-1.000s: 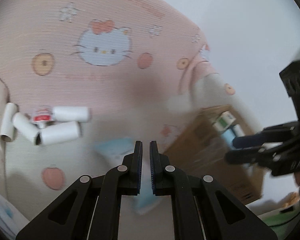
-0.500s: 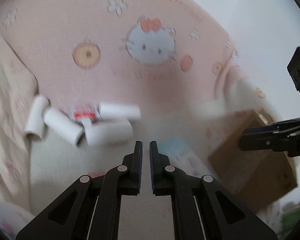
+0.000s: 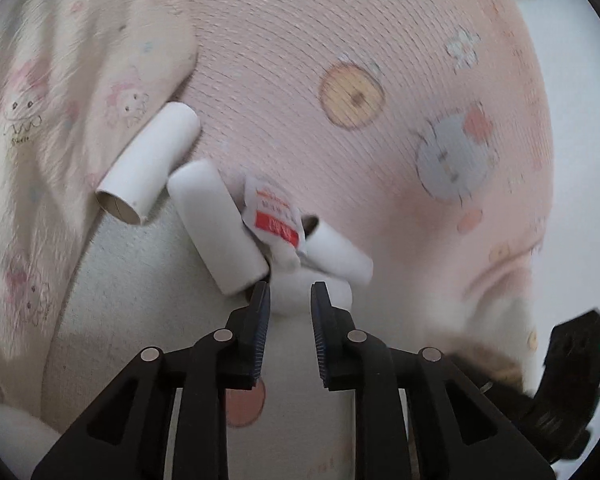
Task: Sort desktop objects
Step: 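Close the left tool on a lying white tube while the right tool clamps it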
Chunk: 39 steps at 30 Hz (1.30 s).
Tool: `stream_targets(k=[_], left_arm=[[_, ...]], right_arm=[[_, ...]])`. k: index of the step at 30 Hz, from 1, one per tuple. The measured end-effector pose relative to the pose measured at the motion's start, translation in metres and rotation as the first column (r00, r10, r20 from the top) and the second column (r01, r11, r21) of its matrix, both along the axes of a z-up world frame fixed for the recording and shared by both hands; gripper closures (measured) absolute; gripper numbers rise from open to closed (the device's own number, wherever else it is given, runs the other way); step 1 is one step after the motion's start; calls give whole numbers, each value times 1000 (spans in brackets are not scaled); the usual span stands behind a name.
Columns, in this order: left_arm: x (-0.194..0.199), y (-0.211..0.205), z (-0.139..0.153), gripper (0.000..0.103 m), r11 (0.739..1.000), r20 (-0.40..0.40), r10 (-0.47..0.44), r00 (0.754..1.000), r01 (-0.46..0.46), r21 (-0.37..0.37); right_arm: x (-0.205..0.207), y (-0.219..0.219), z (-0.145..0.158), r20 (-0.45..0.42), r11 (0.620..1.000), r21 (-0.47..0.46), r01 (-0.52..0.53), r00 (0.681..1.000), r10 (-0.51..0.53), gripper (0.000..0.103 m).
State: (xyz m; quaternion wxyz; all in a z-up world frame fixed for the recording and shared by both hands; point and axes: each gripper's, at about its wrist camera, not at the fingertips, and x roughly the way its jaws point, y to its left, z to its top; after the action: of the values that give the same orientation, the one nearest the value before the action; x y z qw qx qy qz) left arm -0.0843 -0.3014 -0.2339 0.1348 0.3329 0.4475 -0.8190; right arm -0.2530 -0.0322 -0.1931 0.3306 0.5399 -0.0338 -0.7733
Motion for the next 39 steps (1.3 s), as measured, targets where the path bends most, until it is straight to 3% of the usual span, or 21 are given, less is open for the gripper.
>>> stream_targets(k=[3,7,17,21,29,34,39], left_arm=[[-9,-3,0,76,1000,-6,-15,1000,15,-5],[-17,-1,-12,67,996,14,-58,998,57,61],[-22,-6,-41,64,979,39,-57,998,48,200],[-26,-3,-41,64,985,54,-47,997,37,166],[-38,5,-37,64,993,56,-71,996,66,94],[-43,10,-34,64,997,70,-70,995,68,26],[-49,12,-33,64,997,79,-73,994,72,3]], right_arm=[[-1,-19,-11,-29,995,89,-52,998,55,60],[-2,-39,-25,-54,981,163,-104,992,114,60],[-23,-65,-65,-51,968,209,-137,987,150,60],[-31,-65,-72,-45,972,201,-120,990,132,60],[-31,-77,-75,-75,954,219,-203,972,224,60],[-36,-76,-81,-33,964,135,-229,971,235,60],[-33,-77,-80,-47,962,143,-232,969,241,60]])
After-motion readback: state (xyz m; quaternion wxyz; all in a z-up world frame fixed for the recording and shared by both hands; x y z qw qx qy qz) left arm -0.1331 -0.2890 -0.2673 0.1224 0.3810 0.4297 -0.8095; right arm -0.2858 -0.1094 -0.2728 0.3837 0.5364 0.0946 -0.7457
